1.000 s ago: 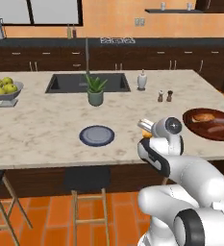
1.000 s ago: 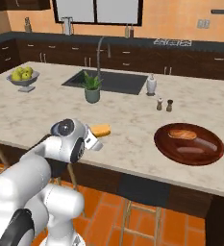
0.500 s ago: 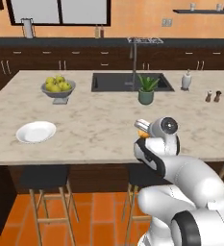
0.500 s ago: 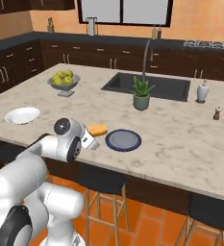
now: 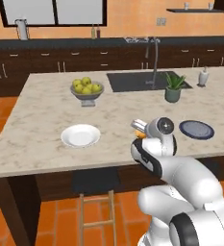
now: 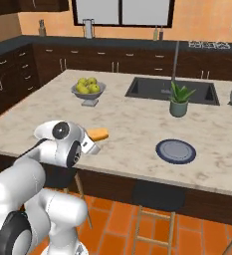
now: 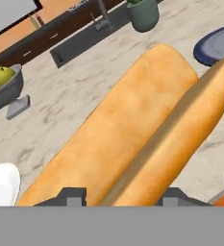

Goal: Place one bun and one sausage from the bowl on each plate.

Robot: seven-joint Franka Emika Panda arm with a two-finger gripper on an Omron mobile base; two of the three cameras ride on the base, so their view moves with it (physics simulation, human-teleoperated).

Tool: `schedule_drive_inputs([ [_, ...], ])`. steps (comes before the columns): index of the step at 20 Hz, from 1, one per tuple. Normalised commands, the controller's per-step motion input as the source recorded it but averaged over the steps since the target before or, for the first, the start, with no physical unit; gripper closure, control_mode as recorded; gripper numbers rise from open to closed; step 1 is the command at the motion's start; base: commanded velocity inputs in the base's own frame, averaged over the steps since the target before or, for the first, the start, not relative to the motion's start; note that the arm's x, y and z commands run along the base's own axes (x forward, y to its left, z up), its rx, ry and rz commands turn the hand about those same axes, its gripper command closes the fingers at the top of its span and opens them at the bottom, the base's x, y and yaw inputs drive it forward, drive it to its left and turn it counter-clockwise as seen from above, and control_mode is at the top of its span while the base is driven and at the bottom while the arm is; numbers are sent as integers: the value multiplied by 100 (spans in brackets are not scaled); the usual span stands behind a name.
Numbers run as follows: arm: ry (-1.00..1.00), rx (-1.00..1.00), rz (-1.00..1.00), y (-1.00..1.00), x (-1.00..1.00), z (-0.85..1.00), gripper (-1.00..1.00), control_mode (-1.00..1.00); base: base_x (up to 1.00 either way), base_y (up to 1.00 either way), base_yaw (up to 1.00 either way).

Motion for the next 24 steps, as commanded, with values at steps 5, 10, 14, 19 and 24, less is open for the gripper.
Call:
schedule_drive_inputs([
  [5,0,0,0,0,0,0,100,100,76,87,-34],
  [10,23,2,-2,10,70,10,100,-100,0,0,0],
  [14,43,19,27,54,0,4,100,-100,0,0,0],
  [19,13,40,23,33,1,-3,100,-100,0,0,0],
  [24,15,7,10,77,35,-26,100,-100,0,0,0],
])
